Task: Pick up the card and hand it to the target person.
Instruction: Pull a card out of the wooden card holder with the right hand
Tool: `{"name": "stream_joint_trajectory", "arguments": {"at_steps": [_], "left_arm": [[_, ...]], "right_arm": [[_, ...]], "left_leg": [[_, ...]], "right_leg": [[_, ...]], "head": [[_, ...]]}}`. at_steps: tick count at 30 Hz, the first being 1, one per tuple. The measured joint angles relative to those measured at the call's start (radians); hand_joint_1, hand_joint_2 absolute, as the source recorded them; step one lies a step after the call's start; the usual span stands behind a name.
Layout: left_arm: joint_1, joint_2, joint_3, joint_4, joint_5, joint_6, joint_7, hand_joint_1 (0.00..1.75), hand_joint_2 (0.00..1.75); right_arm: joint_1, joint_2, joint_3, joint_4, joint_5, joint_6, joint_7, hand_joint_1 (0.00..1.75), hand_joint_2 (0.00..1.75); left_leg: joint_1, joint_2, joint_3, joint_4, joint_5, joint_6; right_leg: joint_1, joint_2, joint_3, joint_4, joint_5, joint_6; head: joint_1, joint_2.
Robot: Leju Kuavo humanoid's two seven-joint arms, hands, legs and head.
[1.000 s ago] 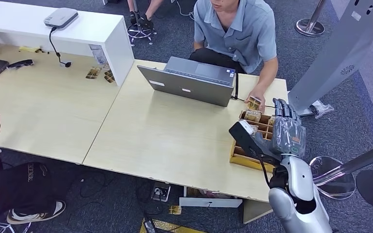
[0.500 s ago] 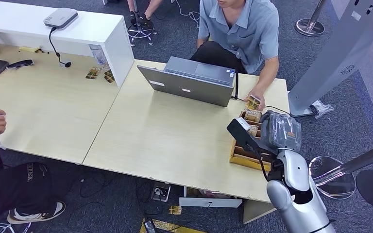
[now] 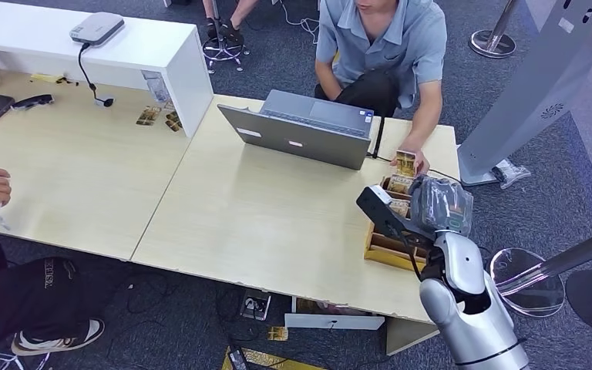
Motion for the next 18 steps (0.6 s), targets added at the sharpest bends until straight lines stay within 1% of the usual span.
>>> {"name": "stream_joint_trajectory", "arguments": {"at_steps": [4, 7, 8, 11, 12, 18], "left_arm": [[0.000, 0.000, 0.000, 0.000, -0.002, -0.002, 0.000, 0.00, 0.00], [0.000, 0.000, 0.000, 0.000, -0.003, -0.006, 0.000, 0.00, 0.00], [0.000, 0.000, 0.000, 0.000, -0.003, -0.008, 0.000, 0.00, 0.00], [0.000, 0.001, -0.001, 0.000, -0.005, -0.010, 0.000, 0.00, 0.00], [0.000, 0.001, -0.001, 0.000, -0.005, -0.010, 0.000, 0.00, 0.00], [0.000, 0.001, -0.001, 0.000, -0.007, -0.011, 0.000, 0.00, 0.00]], "right_arm": [[-0.010, 0.000, 0.007, 0.023, 0.000, 0.003, -0.001, 1.32, 1.75], [-0.020, 0.000, 0.012, 0.043, -0.001, 0.008, -0.001, 1.21, 1.75], [-0.024, 0.001, 0.014, 0.051, -0.001, 0.009, -0.002, 1.16, 1.75], [-0.039, 0.007, 0.020, 0.078, -0.002, 0.009, -0.010, 0.91, 1.75], [-0.044, 0.010, 0.021, 0.087, -0.004, 0.008, -0.014, 0.86, 1.75], [-0.069, 0.032, 0.034, 0.135, -0.030, -0.005, -0.031, 0.86, 1.75]], "left_leg": [[0.000, 0.000, 0.000, 0.000, 0.000, 0.000], [0.000, 0.000, 0.000, 0.000, 0.000, 0.000], [0.000, 0.000, 0.000, 0.000, 0.000, 0.000], [0.000, 0.000, 0.000, 0.000, 0.000, 0.000], [0.000, 0.000, 0.000, 0.000, 0.000, 0.000], [0.000, 0.000, 0.000, 0.000, 0.000, 0.000]], "right_leg": [[0.000, 0.000, 0.000, 0.000, 0.000, 0.000], [0.000, 0.000, 0.000, 0.000, 0.000, 0.000], [0.000, 0.000, 0.000, 0.000, 0.000, 0.000], [0.000, 0.000, 0.000, 0.000, 0.000, 0.000], [0.000, 0.000, 0.000, 0.000, 0.000, 0.000], [0.000, 0.000, 0.000, 0.000, 0.000, 0.000]], "head": [[0.000, 0.000], [0.000, 0.000], [0.000, 0.000], [0.000, 0.000], [0.000, 0.000], [0.000, 0.000]]}}
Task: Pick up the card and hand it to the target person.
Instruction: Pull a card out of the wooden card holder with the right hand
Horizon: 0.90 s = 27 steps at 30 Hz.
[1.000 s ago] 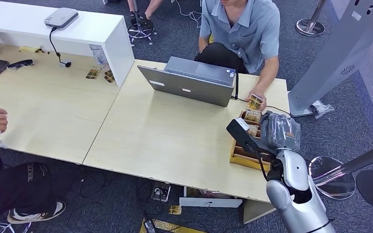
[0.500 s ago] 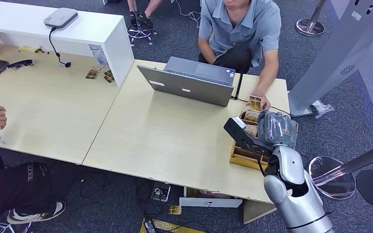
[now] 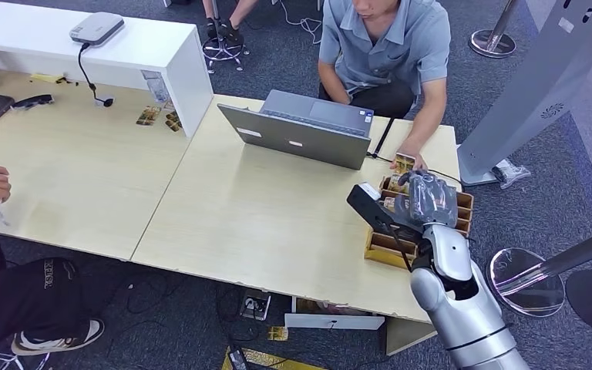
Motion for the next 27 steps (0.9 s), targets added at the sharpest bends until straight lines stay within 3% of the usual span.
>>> {"name": "stream_joint_trajectory", "arguments": {"at_steps": [8, 27], "left_arm": [[0.000, 0.000, 0.000, 0.000, -0.005, 0.000, 0.000, 0.00, 0.00], [0.001, -0.005, 0.000, 0.000, -0.001, 0.001, -0.030, 0.00, 0.00]], "right_arm": [[-0.026, 0.024, 0.016, 0.062, -0.022, -0.015, -0.011, 0.79, 1.75], [-0.051, 0.070, 0.044, 0.179, -0.042, -0.039, -0.040, 0.96, 1.75]], "left_leg": [[0.000, 0.000, 0.000, 0.000, 0.000, 0.000], [0.000, 0.000, 0.000, 0.000, 0.000, 0.000]], "right_leg": [[0.000, 0.000, 0.000, 0.000, 0.000, 0.000], [0.000, 0.000, 0.000, 0.000, 0.000, 0.000]], "head": [[0.000, 0.000], [0.000, 0.000]]}}
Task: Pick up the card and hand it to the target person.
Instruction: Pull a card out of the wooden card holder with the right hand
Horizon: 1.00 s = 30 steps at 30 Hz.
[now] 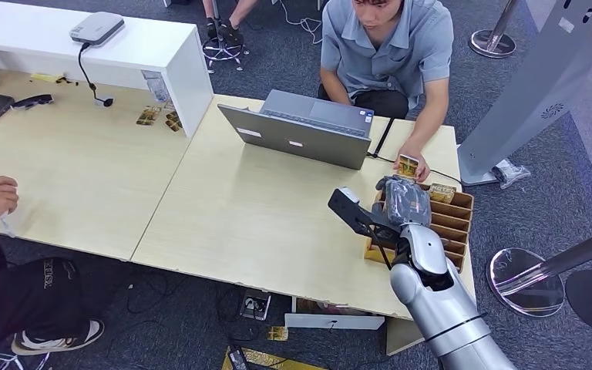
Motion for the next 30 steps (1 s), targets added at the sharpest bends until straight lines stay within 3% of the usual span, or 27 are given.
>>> {"name": "stream_joint_trajectory", "arguments": {"at_steps": [10, 30], "left_arm": [[0.000, 0.001, 0.000, 0.000, 0.004, -0.004, 0.004, 0.00, 0.00], [0.000, 0.005, 0.000, 0.000, 0.004, -0.008, 0.012, 0.00, 0.00]], "right_arm": [[0.000, -0.002, 0.002, 0.027, 0.004, 0.007, 0.013, 1.02, 1.75], [0.000, -0.022, 0.003, 0.013, 0.022, 0.031, 0.035, 0.95, 1.75]], "left_leg": [[0.000, 0.000, 0.000, 0.000, 0.000, 0.000], [0.000, 0.000, 0.000, 0.000, 0.000, 0.000]], "right_leg": [[0.000, 0.000, 0.000, 0.000, 0.000, 0.000], [0.000, 0.000, 0.000, 0.000, 0.000, 0.000]], "head": [[0.000, 0.000], [0.000, 0.000]]}}
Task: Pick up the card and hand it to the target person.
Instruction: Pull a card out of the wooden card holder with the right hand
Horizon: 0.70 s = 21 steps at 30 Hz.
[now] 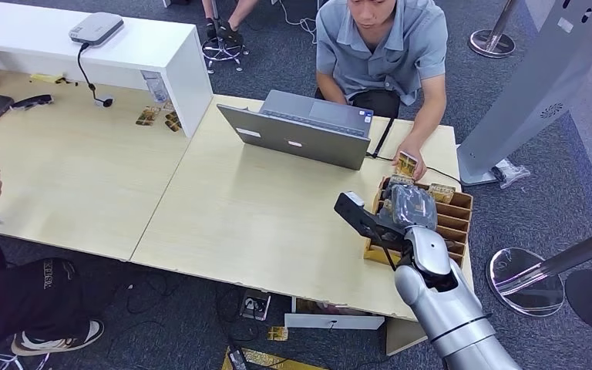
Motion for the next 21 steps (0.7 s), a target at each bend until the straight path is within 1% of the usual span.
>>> {"name": "stream_joint_trajectory", "arguments": {"at_steps": [4, 12, 16, 21], "left_arm": [[0.000, 0.000, 0.000, 0.000, 0.000, 0.000, 0.000, 0.00, 0.00], [0.000, 0.000, 0.000, 0.000, -0.001, -0.002, 0.000, 0.00, 0.00], [0.000, 0.000, 0.000, 0.000, -0.001, -0.005, -0.001, 0.00, 0.00], [0.000, 0.000, 0.000, 0.000, -0.001, -0.011, -0.003, 0.00, 0.00]], "right_arm": [[-0.002, -0.001, 0.003, -0.027, 0.003, 0.003, 0.000, 0.91, 1.75], [-0.013, -0.003, 0.011, -0.068, 0.017, 0.017, 0.003, 0.92, 1.75], [-0.014, -0.007, 0.011, -0.072, 0.018, 0.026, 0.009, 0.96, 1.75], [-0.014, -0.012, 0.011, -0.066, 0.019, 0.037, 0.012, 0.94, 1.75]], "left_leg": [[0.000, 0.000, 0.000, 0.000, 0.000, 0.000], [0.000, 0.000, 0.000, 0.000, 0.000, 0.000], [0.000, 0.000, 0.000, 0.000, 0.000, 0.000], [0.000, 0.000, 0.000, 0.000, 0.000, 0.000]], "right_leg": [[0.000, 0.000, 0.000, 0.000, 0.000, 0.000], [0.000, 0.000, 0.000, 0.000, 0.000, 0.000], [0.000, 0.000, 0.000, 0.000, 0.000, 0.000], [0.000, 0.000, 0.000, 0.000, 0.000, 0.000]], "head": [[0.000, 0.000], [0.000, 0.000], [0.000, 0.000], [0.000, 0.000]]}}
